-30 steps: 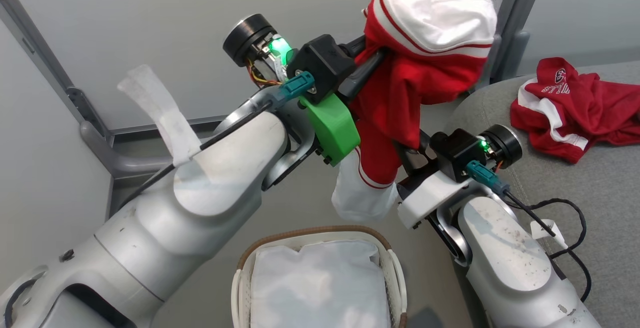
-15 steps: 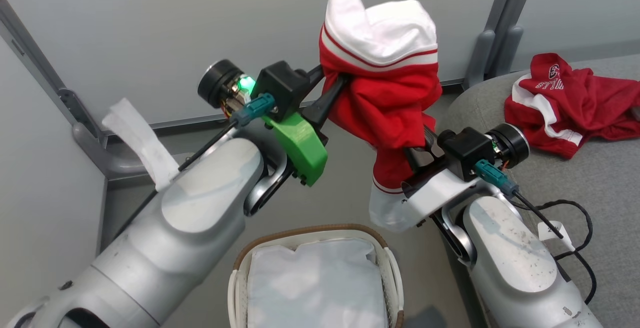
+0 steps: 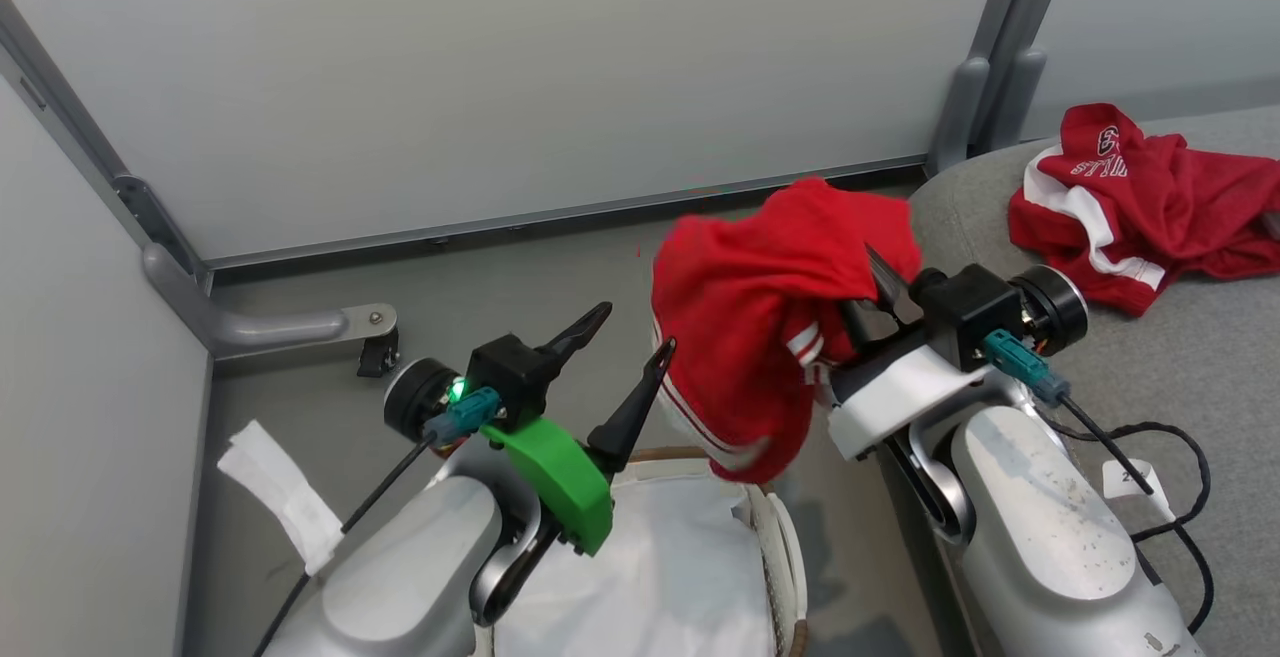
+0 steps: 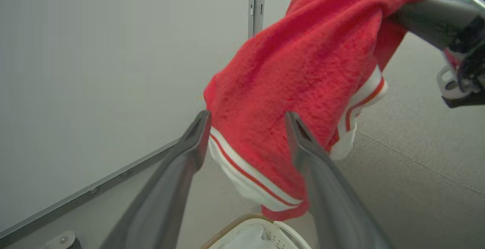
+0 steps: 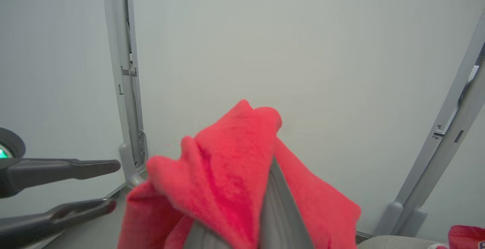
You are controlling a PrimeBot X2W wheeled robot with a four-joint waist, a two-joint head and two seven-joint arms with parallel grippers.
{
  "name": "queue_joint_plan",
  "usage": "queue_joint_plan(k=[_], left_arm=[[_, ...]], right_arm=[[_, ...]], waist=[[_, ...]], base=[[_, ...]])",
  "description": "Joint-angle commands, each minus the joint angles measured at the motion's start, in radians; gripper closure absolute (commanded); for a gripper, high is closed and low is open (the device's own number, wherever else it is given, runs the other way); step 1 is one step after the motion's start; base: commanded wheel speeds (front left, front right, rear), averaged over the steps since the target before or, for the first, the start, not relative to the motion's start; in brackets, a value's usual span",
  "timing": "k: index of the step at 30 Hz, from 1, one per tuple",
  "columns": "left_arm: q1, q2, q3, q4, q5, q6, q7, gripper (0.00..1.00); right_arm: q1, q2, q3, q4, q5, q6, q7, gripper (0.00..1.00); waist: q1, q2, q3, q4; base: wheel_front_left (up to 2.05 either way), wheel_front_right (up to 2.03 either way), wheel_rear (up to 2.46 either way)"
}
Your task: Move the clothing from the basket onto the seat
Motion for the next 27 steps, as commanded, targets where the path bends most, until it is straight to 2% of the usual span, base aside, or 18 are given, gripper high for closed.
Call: queue_joint_plan(k=[1, 8, 17, 20, 27], left_arm=[[0.039, 0.007, 0.025, -0.013, 0.021, -0.005, -0.003, 0.0], [0.202, -0.001, 0.186, -0.078, 0.091, -0.007, -0.003, 0.0], [0.275, -0.02, 0.246, -0.114, 0.145, -0.008, -0.003, 0.0], [0.285, -0.029, 0.258, -0.128, 0.153, -0.008, -0.003, 0.0], [0.295, -0.042, 0.269, -0.154, 0.177, -0.009, -0.002, 0.0]], right_arm=[[0.014, -0.003, -0.012, -0.006, 0.0, -0.001, -0.002, 1.0], [0.046, -0.003, -0.042, -0.006, 0.001, -0.001, -0.002, 1.0], [0.045, -0.004, -0.066, -0.002, -0.003, -0.001, -0.002, 1.0], [0.035, -0.003, -0.069, -0.004, 0.001, -0.001, -0.002, 1.0], [0.037, -0.003, -0.088, -0.015, -0.006, -0.001, -0.002, 1.0]], waist=[[0.0, 0.0, 0.0, 0.0], [0.0, 0.0, 0.001, -0.003], [0.0, 0.0, 0.018, -0.024], [0.0, 0.0, 0.027, -0.061], [0.0, 0.0, 0.057, -0.22]], base=[[0.0, 0.0, 0.0], [0.0, 0.0, 0.0], [0.0, 0.0, 0.0], [0.0, 0.0, 0.0], [0.0, 0.0, 0.0]])
